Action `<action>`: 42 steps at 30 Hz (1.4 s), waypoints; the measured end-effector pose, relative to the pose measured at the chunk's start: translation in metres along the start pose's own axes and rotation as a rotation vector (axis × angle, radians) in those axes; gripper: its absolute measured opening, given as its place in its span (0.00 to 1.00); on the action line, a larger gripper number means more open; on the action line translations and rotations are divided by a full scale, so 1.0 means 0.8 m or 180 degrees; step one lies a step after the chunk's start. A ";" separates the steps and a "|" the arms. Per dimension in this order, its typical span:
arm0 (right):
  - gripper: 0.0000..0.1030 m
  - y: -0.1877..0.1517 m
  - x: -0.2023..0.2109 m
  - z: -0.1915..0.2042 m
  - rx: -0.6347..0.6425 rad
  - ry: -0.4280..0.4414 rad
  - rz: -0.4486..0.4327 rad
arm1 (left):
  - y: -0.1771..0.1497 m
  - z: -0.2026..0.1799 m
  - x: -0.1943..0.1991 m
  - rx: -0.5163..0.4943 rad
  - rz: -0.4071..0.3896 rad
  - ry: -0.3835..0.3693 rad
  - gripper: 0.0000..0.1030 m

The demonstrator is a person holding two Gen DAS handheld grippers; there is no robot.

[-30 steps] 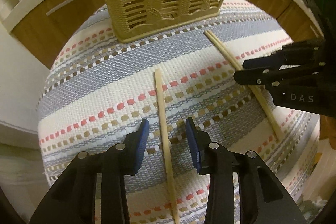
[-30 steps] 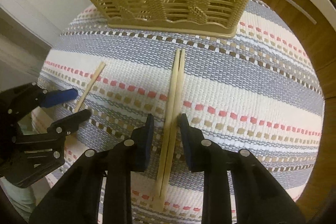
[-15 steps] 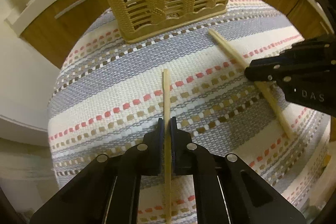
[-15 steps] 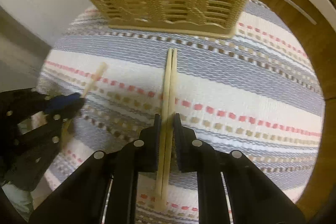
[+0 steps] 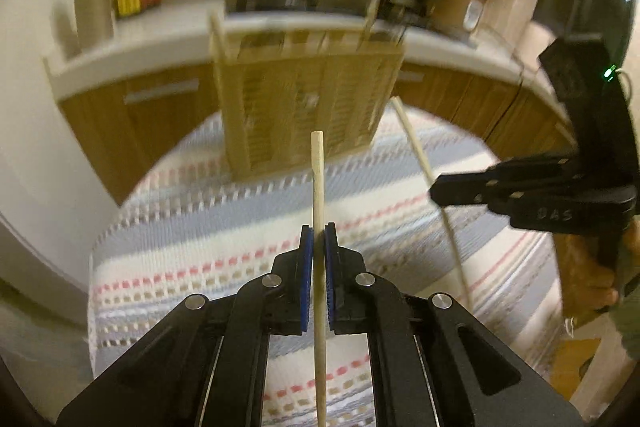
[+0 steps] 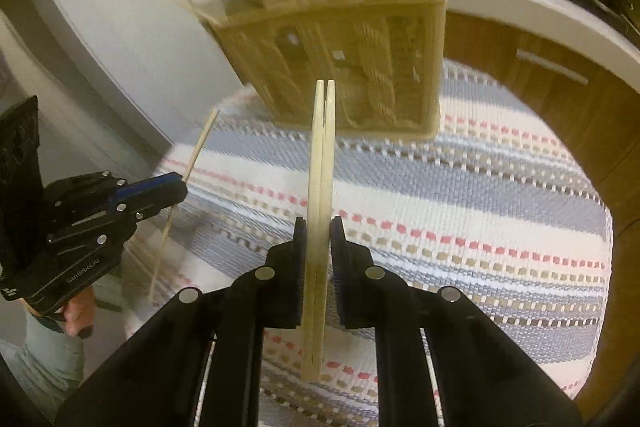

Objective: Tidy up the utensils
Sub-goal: 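Lift the chopsticks and carry them over the beige caddy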

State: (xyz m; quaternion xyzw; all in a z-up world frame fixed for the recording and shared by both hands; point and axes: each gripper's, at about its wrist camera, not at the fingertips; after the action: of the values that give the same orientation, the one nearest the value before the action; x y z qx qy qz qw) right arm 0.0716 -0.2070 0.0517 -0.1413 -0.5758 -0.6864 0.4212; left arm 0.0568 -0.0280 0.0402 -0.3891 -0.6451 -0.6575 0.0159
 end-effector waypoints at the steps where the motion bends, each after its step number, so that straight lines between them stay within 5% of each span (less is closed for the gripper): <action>1: 0.10 0.003 0.007 0.000 0.0008 0.0032 -0.0069 | 0.006 -0.005 0.009 -0.0010 -0.0095 -0.0023 0.04; 10: 0.10 0.045 0.112 0.025 0.0269 0.0332 -0.1050 | 0.081 -0.031 0.081 -0.0051 -0.0945 0.0022 0.04; 19: 0.10 0.106 0.159 0.029 0.0376 0.0330 -0.1700 | 0.147 -0.030 0.116 0.0107 -0.1774 -0.0011 0.04; 26: 0.10 0.160 0.161 0.019 0.0346 0.0216 -0.1997 | 0.188 0.020 0.086 0.0549 -0.1853 -0.0137 0.04; 31: 0.10 0.191 0.148 0.008 0.0420 -0.0090 -0.2201 | 0.212 0.051 0.065 0.0588 -0.2000 -0.0024 0.04; 42: 0.10 0.214 0.069 -0.017 0.0627 -0.0570 -0.2226 | 0.220 0.102 -0.010 0.0712 -0.2163 0.0000 0.04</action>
State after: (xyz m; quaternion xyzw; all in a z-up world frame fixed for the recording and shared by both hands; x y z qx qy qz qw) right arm 0.1690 -0.2390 0.1996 0.0456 -0.6871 -0.7149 0.1208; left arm 0.1948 0.0086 0.1721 -0.1482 -0.8056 -0.5506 -0.1611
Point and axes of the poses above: each gripper's, at about its wrist camera, not at the fingertips, and x roughly against the way its jaws point, z to its left, y to its top, and after that the axes turned 11 degrees about -z, right-handed
